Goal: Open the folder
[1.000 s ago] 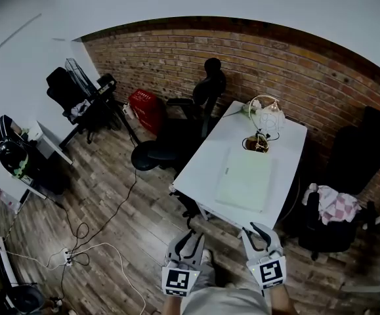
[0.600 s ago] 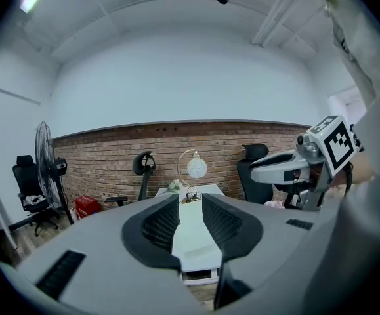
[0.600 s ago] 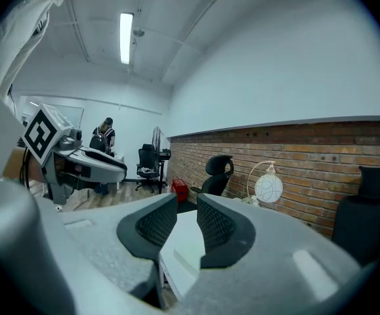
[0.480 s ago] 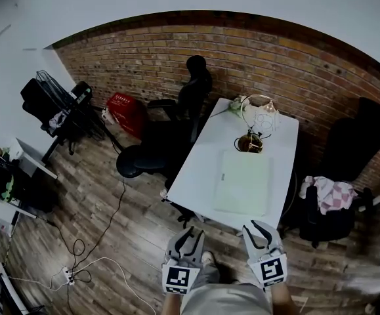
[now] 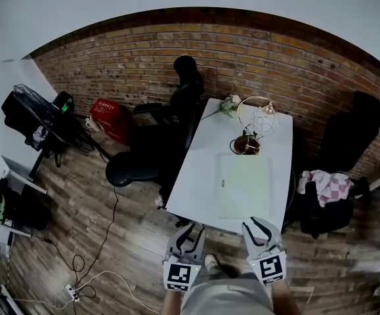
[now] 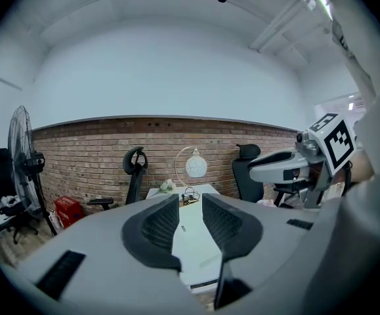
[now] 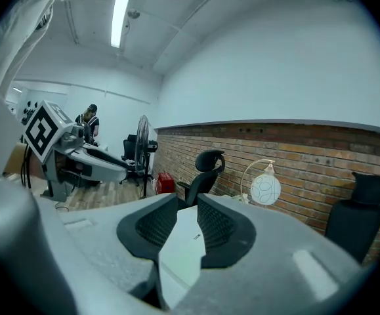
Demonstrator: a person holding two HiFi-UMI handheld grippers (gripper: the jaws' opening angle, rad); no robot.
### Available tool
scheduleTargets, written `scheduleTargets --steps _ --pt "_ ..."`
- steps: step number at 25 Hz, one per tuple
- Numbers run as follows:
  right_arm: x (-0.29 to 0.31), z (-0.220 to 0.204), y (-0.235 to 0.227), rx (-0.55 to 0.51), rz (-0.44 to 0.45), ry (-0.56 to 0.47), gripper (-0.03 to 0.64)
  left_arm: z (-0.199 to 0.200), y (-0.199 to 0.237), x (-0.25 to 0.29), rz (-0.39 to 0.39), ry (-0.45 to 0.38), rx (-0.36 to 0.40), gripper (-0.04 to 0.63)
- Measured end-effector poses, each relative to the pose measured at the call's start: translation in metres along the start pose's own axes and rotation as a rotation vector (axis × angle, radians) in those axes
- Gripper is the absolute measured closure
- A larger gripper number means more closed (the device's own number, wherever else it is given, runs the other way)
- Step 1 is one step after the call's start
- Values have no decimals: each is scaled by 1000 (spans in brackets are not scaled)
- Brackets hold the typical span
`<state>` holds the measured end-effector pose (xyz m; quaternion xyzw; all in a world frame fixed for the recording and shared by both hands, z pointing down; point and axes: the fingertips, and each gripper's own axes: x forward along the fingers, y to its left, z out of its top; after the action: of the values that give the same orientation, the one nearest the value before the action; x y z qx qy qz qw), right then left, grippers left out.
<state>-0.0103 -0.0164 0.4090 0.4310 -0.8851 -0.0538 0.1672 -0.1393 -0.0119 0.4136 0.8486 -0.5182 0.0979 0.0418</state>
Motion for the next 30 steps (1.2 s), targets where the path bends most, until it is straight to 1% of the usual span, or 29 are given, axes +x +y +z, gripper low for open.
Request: scheduleTargets --steps 5,8,13,16,21,27,30 --pt "19 1 -2 4 -31 18 529 -9 17 16 -31 38 -23 486" --pt "28 -2 -5 8 -44 36 529 -9 24 27 -60 13 0 486" --pt "46 -12 -12 18 -53 66 529 -26 31 48 -78 76 -40 486" --pt "55 -21 -17 16 -46 92 529 -34 33 62 -89 97 -46 486" --pt "72 -41 -27 8 -15 124 529 -47 33 89 -97 127 -49 486" --pt "94 -80 -24 9 72 209 529 -74 32 120 -100 180 -61 486" --pt "104 -97 -20 48 110 237 529 -91 34 135 -96 214 -64 486"
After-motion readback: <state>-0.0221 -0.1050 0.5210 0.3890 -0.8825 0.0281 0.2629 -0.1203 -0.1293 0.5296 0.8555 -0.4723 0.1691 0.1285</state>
